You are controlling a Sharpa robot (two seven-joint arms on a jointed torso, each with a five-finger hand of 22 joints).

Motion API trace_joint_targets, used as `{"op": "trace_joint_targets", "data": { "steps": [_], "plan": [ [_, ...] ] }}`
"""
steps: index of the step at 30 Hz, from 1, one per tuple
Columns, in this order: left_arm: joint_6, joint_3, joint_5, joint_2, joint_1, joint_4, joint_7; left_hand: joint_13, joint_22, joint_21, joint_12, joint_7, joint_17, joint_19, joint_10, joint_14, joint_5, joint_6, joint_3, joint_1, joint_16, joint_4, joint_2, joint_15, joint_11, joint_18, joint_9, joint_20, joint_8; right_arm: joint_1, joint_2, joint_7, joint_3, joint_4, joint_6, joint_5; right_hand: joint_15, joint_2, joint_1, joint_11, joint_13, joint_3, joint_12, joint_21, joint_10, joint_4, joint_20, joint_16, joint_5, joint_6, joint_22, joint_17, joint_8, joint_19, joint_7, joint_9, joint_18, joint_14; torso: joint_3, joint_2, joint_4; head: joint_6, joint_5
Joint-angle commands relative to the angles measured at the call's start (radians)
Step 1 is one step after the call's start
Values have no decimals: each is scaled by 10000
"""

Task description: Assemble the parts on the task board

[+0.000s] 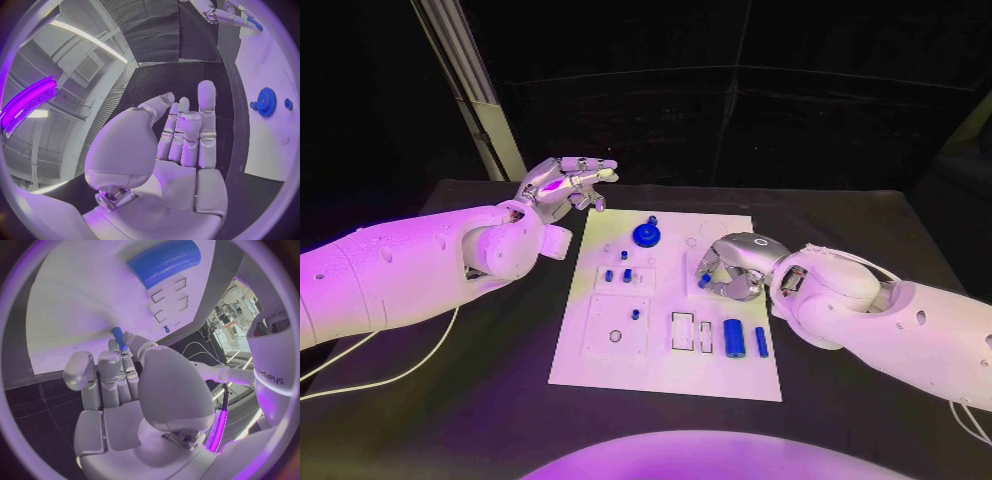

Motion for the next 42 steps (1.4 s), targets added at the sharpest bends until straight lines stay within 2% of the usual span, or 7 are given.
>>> {"op": "trace_joint_targets", "data": {
  "steps": [1,9,15,22,32,37,42],
  "plan": [
    [133,7,25,6,14,-1,15,5,-16,-63,53,20,-11,-4,-60,-78,27,-29,-39,2,-38,8,77,-11,15,62,-12,-7,15,11,16,-78,2,-2,40,-162,-21,-34,-19,-17,-3,138,-80,101,129,38,-5,116,-104,155,71,60,15,103,-7,5,-174,95,-2,-4,-2,-11,-2],
    [135,6,25,2,14,-3,14,5,-16,-63,53,20,-11,-4,-60,-78,27,-29,-39,2,-38,8,77,-11,15,62,-12,-7,15,9,-27,-76,2,87,-783,-284,-102,146,57,-131,31,500,-56,378,534,28,-84,508,-464,473,494,513,74,338,-100,36,-254,191,1,-6,-10,-9,1],
    [134,5,25,-6,14,-10,17,5,-16,-63,53,20,-11,-4,-60,-78,27,-29,-39,2,-38,8,77,-11,15,62,-12,-7,15,8,-236,130,12,501,-1407,-78,-123,148,99,-159,36,616,-70,448,629,-21,-110,580,-480,547,595,575,70,389,-117,39,-275,194,-6,-27,0,11,1],
    [136,4,25,-12,11,-7,24,5,-16,-63,53,20,-11,-4,-60,-78,27,-29,-39,2,-38,8,77,-11,15,62,-12,-7,15,6,-391,442,332,1119,-1821,517,-126,130,132,-156,32,682,-98,467,645,-67,-119,619,-436,558,616,610,52,394,-109,34,-278,194,0,-14,-3,51,29],
    [154,3,25,67,8,-36,32,5,-16,-63,53,20,-11,-4,-60,-78,27,-29,-39,2,-38,8,77,-11,15,62,-12,-7,15,4,318,949,418,1504,-1638,1264,-118,117,150,-137,27,761,-149,489,641,-113,-121,659,-340,553,637,632,19,396,-87,24,-282,189,-18,-6,18,63,123],
    [164,3,25,112,8,-43,35,7,-37,-91,96,18,-46,0,-76,-95,29,-30,-62,8,-44,-1,101,-8,14,62,-9,-2,33,-31,1065,1327,345,1229,-1308,1459,-106,116,148,-121,22,804,-191,495,617,-137,-115,663,-272,529,638,613,-7,388,-72,15,-282,180,-22,0,45,29,195],
    [167,3,25,138,9,-33,41,7,-37,-91,96,18,-46,0,-76,-95,29,-30,-62,8,-44,-1,101,-8,14,62,-9,-2,33,-59,1693,1636,-50,854,-915,1518,-93,112,145,-104,19,846,-233,494,594,-167,-106,673,-177,504,628,603,-27,371,-56,8,-279,170,-30,7,41,-27,331]
  ]
}}
